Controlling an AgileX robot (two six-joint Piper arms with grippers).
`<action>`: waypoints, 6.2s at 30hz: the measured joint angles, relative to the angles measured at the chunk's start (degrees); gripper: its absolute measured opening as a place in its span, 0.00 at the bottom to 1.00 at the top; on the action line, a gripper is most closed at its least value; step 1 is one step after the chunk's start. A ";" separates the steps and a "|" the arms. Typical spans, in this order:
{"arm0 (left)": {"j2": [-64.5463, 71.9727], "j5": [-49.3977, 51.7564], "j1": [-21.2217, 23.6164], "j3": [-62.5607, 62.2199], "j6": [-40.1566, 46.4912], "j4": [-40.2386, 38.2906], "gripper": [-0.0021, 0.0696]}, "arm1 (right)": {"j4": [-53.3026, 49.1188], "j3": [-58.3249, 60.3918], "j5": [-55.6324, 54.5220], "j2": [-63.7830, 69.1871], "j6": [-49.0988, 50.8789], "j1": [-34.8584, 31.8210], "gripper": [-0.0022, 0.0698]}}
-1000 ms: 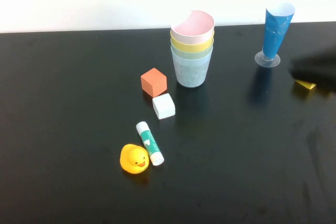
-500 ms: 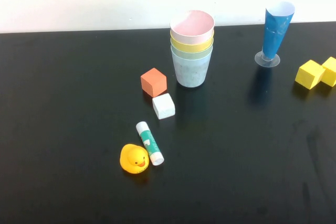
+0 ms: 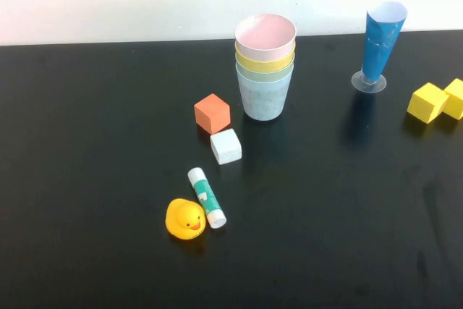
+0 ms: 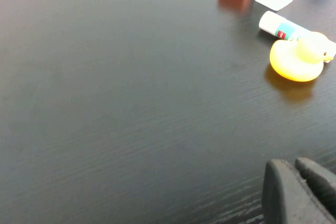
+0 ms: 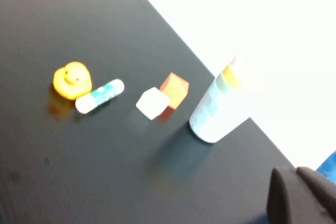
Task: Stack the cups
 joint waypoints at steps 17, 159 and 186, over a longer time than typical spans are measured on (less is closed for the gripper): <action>0.00 0.00 0.00 0.00 0.00 -0.14 0.03 | -17.76 18.65 -13.97 -8.83 24.60 -4.98 0.03; -11.88 -26.86 28.00 29.06 4.94 -8.19 0.03 | -47.60 35.19 -7.94 -28.64 73.82 -24.09 0.03; -11.88 -26.86 28.00 29.06 4.94 -8.19 0.03 | -47.60 35.19 -7.94 -28.64 73.82 -24.09 0.03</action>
